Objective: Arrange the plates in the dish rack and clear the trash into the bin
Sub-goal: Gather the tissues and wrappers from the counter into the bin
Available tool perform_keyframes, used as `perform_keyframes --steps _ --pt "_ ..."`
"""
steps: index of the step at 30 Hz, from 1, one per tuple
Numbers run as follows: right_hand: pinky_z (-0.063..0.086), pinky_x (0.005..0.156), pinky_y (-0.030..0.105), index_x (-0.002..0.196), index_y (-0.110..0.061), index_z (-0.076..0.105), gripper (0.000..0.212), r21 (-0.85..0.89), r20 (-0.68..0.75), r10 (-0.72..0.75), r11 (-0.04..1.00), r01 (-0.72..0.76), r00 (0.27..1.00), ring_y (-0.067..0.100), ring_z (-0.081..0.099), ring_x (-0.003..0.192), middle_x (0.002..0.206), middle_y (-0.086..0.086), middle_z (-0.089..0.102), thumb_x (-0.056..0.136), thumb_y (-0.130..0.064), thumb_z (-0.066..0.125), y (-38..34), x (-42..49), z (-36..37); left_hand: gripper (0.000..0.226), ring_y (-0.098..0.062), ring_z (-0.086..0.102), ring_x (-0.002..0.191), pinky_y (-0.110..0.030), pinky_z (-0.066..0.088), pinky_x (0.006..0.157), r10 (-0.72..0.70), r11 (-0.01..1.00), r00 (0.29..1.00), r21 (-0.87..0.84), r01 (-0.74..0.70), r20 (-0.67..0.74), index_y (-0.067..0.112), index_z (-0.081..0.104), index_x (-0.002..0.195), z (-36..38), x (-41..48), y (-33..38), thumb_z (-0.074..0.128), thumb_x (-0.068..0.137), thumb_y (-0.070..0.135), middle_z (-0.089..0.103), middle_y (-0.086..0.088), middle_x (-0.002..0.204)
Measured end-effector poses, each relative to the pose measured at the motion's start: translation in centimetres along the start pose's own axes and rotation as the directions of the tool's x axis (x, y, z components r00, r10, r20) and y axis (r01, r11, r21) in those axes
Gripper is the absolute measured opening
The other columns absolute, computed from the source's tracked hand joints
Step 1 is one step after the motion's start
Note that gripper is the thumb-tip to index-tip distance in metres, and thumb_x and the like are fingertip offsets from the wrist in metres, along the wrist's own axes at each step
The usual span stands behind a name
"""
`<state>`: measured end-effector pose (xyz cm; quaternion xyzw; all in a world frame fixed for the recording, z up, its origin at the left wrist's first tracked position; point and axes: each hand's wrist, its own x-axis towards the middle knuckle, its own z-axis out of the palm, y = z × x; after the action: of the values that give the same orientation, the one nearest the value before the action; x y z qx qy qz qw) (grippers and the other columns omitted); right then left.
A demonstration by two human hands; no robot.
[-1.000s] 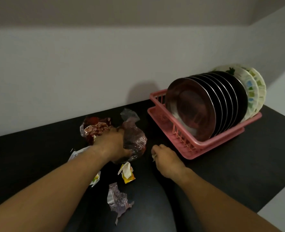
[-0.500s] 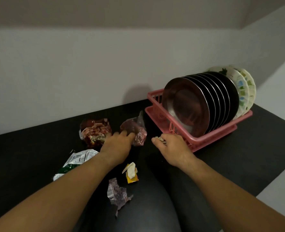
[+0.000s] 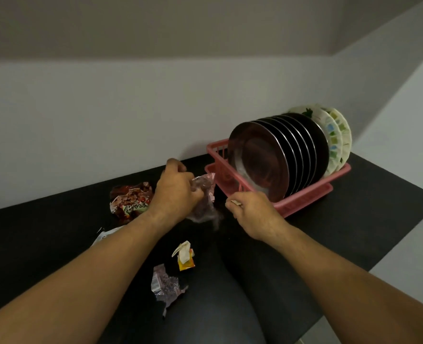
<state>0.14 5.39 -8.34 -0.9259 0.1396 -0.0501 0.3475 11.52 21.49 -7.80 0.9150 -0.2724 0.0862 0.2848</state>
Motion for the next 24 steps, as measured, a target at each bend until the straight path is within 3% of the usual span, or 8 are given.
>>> perform_keyframes --steps 4,7,10,13,17,19,21,24 --pt "0.048 0.054 0.023 0.075 -0.021 0.064 0.039 -0.031 -0.016 -0.005 1.000 0.005 1.000 0.010 0.060 0.062 0.073 0.000 0.064 0.099 -0.048 0.050 -1.0 -0.3 -1.6 0.019 -0.006 0.053 0.102 -0.022 0.045 0.084 0.000 0.999 1.000 -0.046 0.000 -0.002 0.029 0.054 0.073 -0.6 -0.1 1.1 0.070 0.084 0.024 0.042 -0.001 0.143" --pt "0.044 0.051 0.023 0.076 -0.018 0.063 0.042 -0.066 -0.044 -0.029 0.997 0.026 0.999 0.010 0.057 0.056 0.071 -0.001 0.062 0.102 -0.045 0.044 -1.1 -0.5 -2.7 0.023 -0.004 0.053 0.078 -0.019 0.043 0.062 -0.023 0.993 1.000 -0.112 0.023 -0.003 0.031 0.050 0.099 -1.0 0.0 1.7 0.066 0.086 0.022 0.057 0.009 0.099" --pt "0.053 0.058 0.030 0.088 -0.016 0.064 0.032 -0.090 -0.050 -0.054 0.995 0.049 0.997 0.016 0.062 0.065 0.081 0.002 0.064 0.104 -0.034 0.042 -1.0 -0.8 -3.8 0.044 -0.003 0.048 0.074 -0.020 0.041 0.064 0.065 0.991 0.998 -0.119 -0.065 0.000 0.036 0.045 0.128 -1.3 -0.3 2.5 0.060 0.090 0.019 0.048 0.016 0.087" --pt "0.059 0.069 0.035 0.096 -0.017 0.065 0.026 -0.062 -0.055 -0.057 0.997 0.054 0.997 0.017 0.066 0.074 0.087 0.001 0.066 0.104 -0.025 0.042 -0.7 -1.1 -4.5 0.020 -0.011 0.056 0.081 -0.022 0.040 0.068 0.092 0.992 0.992 -0.078 -0.098 -0.084 0.025 0.066 0.106 -1.7 -0.4 3.4 0.055 0.092 0.015 0.059 0.008 0.088" --pt "0.051 0.063 0.025 0.114 -0.025 0.063 0.024 -0.014 -0.044 -0.067 0.998 0.067 0.997 0.011 0.064 0.075 0.093 -0.002 0.064 0.105 -0.026 0.042 -0.3 -1.5 -4.9 0.013 -0.018 0.056 0.083 -0.026 0.040 0.070 0.052 0.997 0.983 -0.047 -0.061 -0.176 0.016 0.064 0.096 -2.1 -0.5 4.2 0.053 0.091 0.012 0.060 -0.002 0.090" --pt "0.046 0.058 0.023 0.102 -0.026 0.063 0.021 -0.015 -0.059 -0.092 0.996 0.091 0.994 0.010 0.063 0.070 0.087 -0.003 0.064 0.105 -0.030 0.042 -0.3 -1.6 -5.3 0.009 -0.012 0.052 0.076 -0.023 0.038 0.062 0.028 0.997 0.989 -0.065 -0.038 -0.144 0.023 0.056 0.091 -2.2 -0.5 4.5 0.058 0.088 0.031 0.054 0.001 0.089" --pt "0.043 0.054 0.022 0.085 -0.031 0.059 0.024 -0.006 -0.080 -0.101 0.995 0.100 0.992 0.008 0.060 0.064 0.079 -0.005 0.062 0.104 -0.035 0.044 -0.3 -1.7 -5.6 0.036 -0.007 0.046 0.073 -0.020 0.034 0.057 0.000 0.999 0.997 -0.040 -0.003 -0.079 0.029 0.046 0.090 -2.2 -0.7 4.7 0.071 0.076 0.052 0.045 0.008 0.087" --pt "0.041 0.054 0.022 0.080 -0.031 0.055 0.027 -0.011 -0.067 -0.101 0.995 0.100 0.993 0.007 0.058 0.062 0.078 -0.005 0.061 0.104 -0.036 0.042 -0.3 -1.8 -5.9 0.035 -0.007 0.049 0.075 -0.016 0.031 0.057 0.047 0.999 0.996 0.017 -0.046 -0.076 0.031 0.045 0.088 -1.8 -1.2 4.8 0.076 0.076 0.041 0.043 0.011 0.083"
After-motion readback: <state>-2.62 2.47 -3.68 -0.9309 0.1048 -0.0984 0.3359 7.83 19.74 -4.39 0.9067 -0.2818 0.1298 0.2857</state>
